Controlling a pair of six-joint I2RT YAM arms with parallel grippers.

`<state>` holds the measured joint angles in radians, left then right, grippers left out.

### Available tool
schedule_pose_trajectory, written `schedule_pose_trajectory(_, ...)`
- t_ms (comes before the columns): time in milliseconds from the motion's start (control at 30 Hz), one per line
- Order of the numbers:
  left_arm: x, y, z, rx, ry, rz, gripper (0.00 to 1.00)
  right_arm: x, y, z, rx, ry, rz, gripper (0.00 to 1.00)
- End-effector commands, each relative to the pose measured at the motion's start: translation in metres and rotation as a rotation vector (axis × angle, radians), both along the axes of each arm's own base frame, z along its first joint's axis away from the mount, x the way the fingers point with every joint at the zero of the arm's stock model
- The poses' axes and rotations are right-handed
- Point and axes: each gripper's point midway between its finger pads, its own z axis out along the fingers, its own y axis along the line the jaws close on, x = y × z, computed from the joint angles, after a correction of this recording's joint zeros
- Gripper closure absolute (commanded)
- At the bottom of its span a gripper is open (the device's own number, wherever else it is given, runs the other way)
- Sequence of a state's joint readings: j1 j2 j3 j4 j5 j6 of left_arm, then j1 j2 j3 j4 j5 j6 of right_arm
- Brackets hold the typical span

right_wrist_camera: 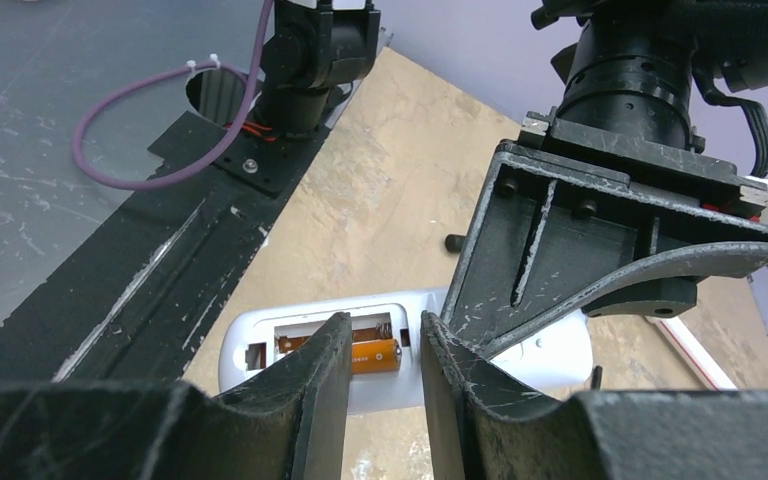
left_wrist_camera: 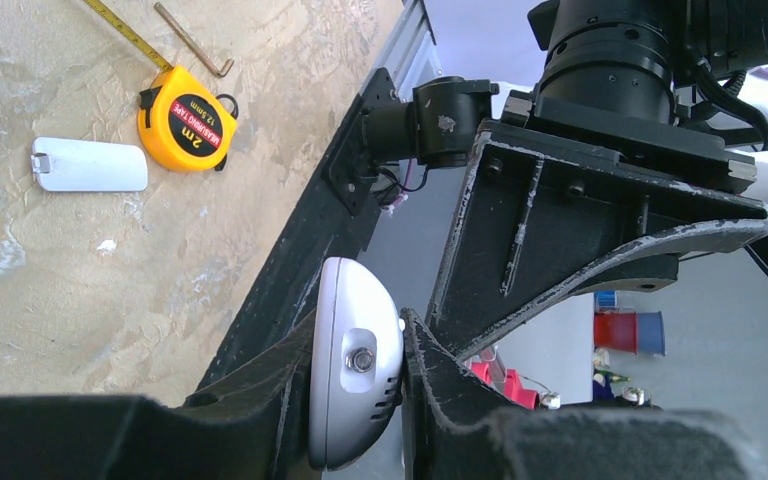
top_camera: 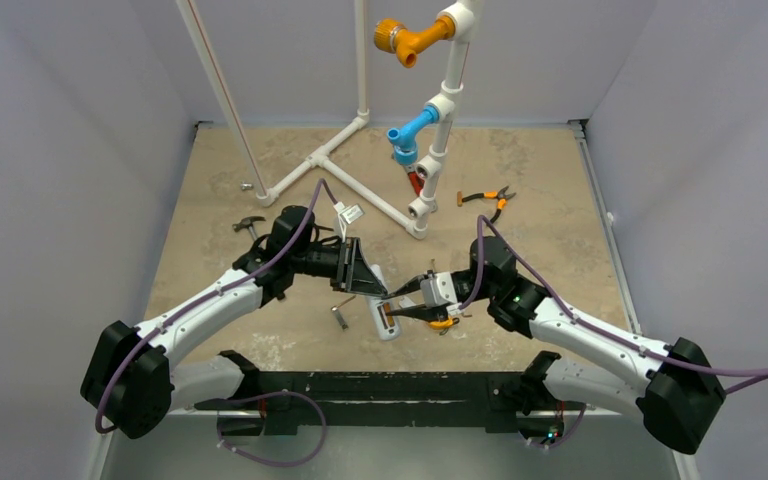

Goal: Load the batteries into the remote control
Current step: Load the battery into the remote control.

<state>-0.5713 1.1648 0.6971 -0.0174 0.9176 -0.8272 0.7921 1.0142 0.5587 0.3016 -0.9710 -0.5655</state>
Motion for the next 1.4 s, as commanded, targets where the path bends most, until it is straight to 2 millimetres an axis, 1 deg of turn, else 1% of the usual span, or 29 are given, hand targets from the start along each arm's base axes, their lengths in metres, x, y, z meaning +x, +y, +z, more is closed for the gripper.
schedule_pose_trajectory(0,0.000,-0.003,0.021,-0.058,-0.056,-0.025,1.00,-0.002,0.002,0.012,0.019,-0.030,0.018,0.71)
schedule_pose_trajectory(433,-0.001,-0.002,0.025,-0.067,-0.057,-0.026,1.00,-0.006,0.001,0.007,0.001,-0.012,0.031,0.72)
schedule_pose_trajectory(933,-0.003,-0.002,0.029,-0.079,-0.051,-0.025,1.00,-0.009,0.000,-0.003,-0.037,-0.005,0.033,0.77)
schedule_pose_trajectory(1200,-0.004,-0.002,0.034,-0.093,-0.049,-0.027,1.00,-0.012,-0.002,-0.010,-0.071,0.004,0.033,0.83)
schedule_pose_trajectory(1367,-0.003,-0.003,0.033,-0.093,-0.045,-0.025,1.00,-0.011,-0.003,-0.014,-0.094,0.017,0.017,0.87)
